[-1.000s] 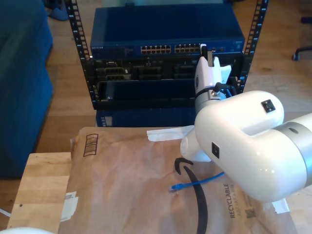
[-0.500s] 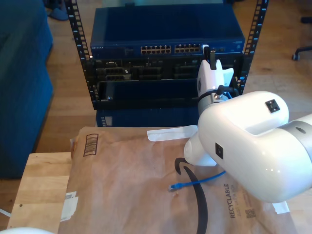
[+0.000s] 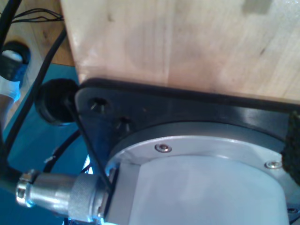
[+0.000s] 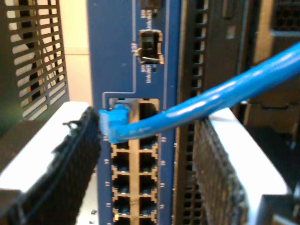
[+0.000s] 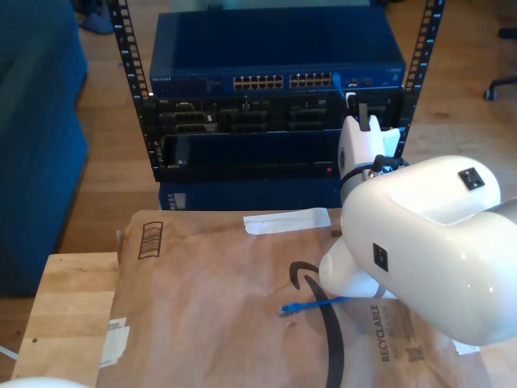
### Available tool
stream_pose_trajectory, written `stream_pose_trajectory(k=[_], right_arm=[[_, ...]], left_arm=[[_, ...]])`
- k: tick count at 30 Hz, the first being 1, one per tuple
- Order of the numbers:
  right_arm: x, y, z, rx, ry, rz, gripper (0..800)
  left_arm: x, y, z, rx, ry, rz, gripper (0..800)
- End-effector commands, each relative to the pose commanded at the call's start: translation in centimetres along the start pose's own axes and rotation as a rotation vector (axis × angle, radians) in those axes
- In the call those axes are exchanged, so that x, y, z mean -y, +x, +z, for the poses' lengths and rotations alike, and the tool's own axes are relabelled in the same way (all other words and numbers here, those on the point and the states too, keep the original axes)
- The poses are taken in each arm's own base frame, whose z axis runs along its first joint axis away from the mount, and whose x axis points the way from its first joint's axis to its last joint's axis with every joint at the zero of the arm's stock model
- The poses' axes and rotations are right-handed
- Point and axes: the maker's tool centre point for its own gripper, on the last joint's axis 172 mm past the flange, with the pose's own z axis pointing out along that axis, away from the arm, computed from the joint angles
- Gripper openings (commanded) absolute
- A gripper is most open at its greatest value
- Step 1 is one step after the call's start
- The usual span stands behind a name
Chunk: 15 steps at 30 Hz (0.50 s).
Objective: Grab the cable and plug it in
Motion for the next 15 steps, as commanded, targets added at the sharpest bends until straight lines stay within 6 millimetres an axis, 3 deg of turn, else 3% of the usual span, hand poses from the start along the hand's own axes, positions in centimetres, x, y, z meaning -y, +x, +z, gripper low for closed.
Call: stream_pose_trajectory(k=[4,8,11,15], right_arm=[[0.5,-0.3,0.1,0.018,0.003,-0.004,355],[1.6,0.4,-1.4,0.027,-0.021,-0.009,376],[0.6,1.0,-2.5,0.037,-0.097,-0.016,399],[-0.2,0.7,-4.3,0.093,-0.210,-0.032,513]], left_arm=[[0.0,0.0,0.0,0.002,0.000,0.000,800],[0.0,0.0,0.0,0.002,0.000,0.000,799],[0.0,0.0,0.0,0.002,0.000,0.000,800],[0.0,0.0,0.0,0.000,0.000,0.000,800]])
